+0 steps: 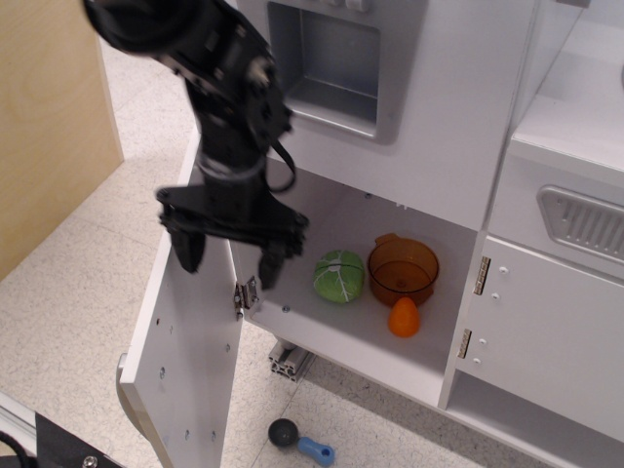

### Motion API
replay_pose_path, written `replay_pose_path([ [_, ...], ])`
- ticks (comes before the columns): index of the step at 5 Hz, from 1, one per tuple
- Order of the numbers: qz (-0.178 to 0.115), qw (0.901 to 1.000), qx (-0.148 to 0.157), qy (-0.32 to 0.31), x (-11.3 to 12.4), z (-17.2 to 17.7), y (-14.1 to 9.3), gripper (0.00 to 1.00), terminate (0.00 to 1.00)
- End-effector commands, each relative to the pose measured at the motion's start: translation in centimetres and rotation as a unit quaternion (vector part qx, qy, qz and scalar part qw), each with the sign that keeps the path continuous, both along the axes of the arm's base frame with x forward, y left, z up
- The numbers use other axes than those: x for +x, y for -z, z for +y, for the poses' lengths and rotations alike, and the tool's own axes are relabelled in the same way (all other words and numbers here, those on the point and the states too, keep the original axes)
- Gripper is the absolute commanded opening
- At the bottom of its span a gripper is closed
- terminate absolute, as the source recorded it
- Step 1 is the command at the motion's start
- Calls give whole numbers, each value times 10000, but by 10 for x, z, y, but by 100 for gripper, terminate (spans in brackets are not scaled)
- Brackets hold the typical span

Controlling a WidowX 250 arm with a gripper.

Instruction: Close low fridge

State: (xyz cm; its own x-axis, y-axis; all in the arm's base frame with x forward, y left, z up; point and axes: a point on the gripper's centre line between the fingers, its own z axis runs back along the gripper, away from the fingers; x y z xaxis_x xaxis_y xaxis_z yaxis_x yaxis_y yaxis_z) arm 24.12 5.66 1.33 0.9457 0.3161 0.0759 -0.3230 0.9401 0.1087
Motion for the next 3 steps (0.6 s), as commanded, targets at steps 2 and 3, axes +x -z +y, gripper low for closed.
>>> replay_pose_path([
  [2,-235,9996,3,-146,-13,48,-26,100,0],
  [3,-182,9994,-103,-259,-13,45,-8,100,0],
])
